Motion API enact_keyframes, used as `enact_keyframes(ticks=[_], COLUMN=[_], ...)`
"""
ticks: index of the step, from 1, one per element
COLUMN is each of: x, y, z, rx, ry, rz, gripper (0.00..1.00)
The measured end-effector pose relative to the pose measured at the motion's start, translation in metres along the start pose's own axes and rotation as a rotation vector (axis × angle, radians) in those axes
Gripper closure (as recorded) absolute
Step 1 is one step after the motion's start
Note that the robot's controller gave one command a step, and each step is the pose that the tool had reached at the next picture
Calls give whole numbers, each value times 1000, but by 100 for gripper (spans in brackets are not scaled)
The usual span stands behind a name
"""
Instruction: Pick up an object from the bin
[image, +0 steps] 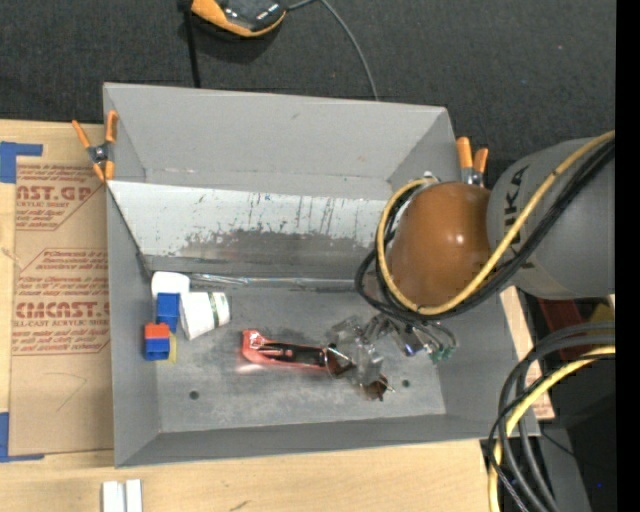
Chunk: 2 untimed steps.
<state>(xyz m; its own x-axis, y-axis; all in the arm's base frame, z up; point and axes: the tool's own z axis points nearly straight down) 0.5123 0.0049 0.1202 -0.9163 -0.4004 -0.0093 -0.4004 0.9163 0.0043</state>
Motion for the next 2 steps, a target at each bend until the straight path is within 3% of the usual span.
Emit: enact_keyframes(ticks=[1, 2], x=[-15, -24], y=[-1, 17], z=[6, -8], rx=[9, 1], ry=[-4, -1], rz=[-25, -22], gripper=[100, 100])
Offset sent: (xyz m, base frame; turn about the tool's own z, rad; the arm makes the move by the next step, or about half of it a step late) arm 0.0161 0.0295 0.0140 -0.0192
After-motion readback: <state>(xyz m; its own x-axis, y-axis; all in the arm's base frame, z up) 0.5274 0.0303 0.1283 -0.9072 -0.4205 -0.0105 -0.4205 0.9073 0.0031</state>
